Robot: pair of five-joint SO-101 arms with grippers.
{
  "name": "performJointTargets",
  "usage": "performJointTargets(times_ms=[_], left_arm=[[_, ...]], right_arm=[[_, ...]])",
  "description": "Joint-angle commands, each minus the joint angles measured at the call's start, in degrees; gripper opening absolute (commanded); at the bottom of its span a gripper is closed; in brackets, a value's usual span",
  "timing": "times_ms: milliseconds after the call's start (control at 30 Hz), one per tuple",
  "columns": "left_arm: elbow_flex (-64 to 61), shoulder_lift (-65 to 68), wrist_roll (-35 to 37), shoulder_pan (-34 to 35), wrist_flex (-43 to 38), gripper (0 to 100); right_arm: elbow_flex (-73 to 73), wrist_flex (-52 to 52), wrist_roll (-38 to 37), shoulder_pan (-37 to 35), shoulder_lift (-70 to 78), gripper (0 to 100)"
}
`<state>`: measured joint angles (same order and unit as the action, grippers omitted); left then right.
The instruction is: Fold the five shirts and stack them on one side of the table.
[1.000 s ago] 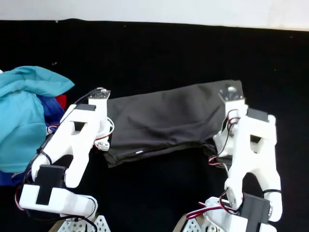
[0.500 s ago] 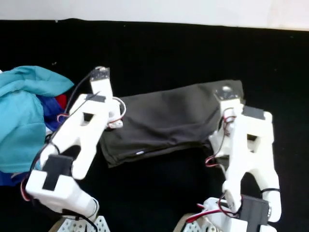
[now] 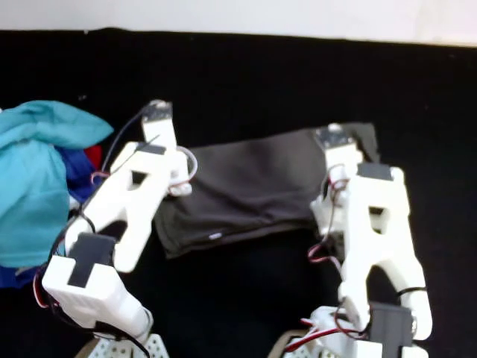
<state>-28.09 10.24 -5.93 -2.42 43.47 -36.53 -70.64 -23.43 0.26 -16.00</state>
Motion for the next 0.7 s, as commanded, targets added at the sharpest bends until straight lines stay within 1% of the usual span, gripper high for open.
performJointTargets(times_ms=[0,200,333,367,500,667], left_arm=[[1.36,0.40,0.53,-0.75,-0.09,1],[1.36,0.40,0.44,-0.75,-0.09,1],[1.36,0.40,0.44,-0.66,-0.09,1],[1.36,0.40,0.44,-0.66,-0.09,1],[1.36,0.40,0.44,-0.66,-0.09,1],[1.36,0.40,0.44,-0.66,-0.09,1]], right_arm=[[0.13,0.75,0.44,-0.31,-1.36,3.2],[0.04,0.66,0.44,-0.31,-1.27,5.0],[-1.19,0.92,0.44,-0.31,2.33,16.3],[-1.27,1.01,0.44,-0.31,4.18,16.6],[-1.10,1.10,0.44,-0.31,8.66,11.1],[-1.36,0.40,0.53,-0.40,6.37,1.7]])
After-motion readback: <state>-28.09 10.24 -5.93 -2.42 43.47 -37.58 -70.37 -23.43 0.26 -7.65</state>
